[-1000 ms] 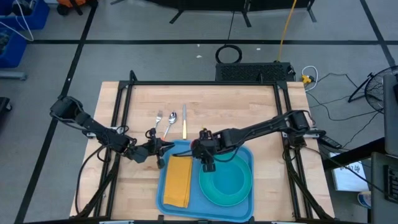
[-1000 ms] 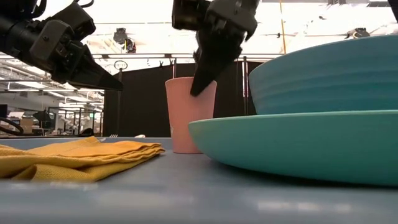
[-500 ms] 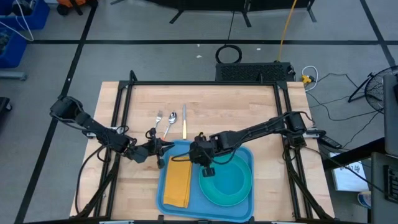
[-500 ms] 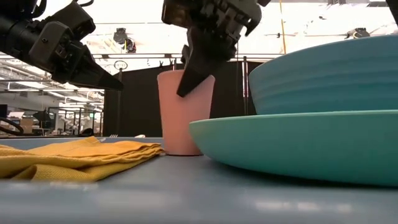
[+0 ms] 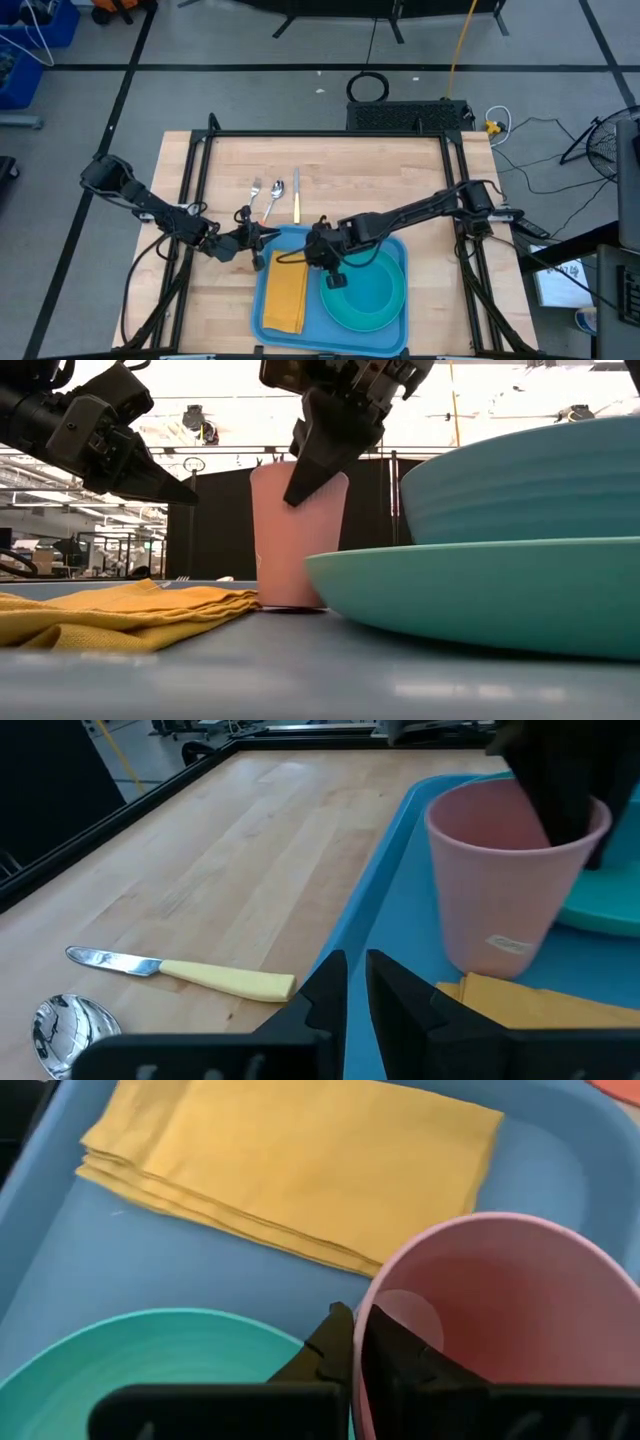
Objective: Set up tray
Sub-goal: Adjust the pink cup on the blue serving tray
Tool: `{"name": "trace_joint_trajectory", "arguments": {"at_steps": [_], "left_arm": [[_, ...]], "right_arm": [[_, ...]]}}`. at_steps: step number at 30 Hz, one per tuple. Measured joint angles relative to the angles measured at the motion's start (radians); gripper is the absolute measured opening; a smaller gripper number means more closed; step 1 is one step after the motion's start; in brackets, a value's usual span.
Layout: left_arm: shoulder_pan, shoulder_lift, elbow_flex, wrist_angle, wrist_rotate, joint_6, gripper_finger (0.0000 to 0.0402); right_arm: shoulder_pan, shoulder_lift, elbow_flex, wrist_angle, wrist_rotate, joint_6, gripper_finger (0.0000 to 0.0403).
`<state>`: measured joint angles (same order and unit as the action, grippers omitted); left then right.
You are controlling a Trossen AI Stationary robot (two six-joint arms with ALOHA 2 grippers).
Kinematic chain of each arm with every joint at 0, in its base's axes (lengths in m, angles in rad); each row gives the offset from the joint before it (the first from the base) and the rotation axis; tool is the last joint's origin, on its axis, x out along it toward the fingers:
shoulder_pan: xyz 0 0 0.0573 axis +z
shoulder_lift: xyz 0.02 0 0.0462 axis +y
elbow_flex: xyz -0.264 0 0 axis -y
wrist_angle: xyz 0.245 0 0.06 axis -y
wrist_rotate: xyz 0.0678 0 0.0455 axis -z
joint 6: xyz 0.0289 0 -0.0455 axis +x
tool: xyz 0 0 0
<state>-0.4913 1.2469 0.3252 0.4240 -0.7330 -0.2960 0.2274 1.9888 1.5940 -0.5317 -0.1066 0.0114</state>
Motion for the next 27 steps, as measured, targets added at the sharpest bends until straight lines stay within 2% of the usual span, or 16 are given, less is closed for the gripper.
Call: {"name": "trace_joint_trajectory", "arguments": {"at_steps": [23,27], "left_arm": [[0.000,0.000,0.000,0.000,0.001,-0.003,0.0047],[0.000,0.000,0.000,0.000,0.002,-0.003,0.0047]], "right_arm": [[0.062,0.002,0.000,-0.006,-0.001,-0.001,0.0004],[0.072,0.002,-0.002,-0.004,-0.001,-0.021,0.0018]]}}
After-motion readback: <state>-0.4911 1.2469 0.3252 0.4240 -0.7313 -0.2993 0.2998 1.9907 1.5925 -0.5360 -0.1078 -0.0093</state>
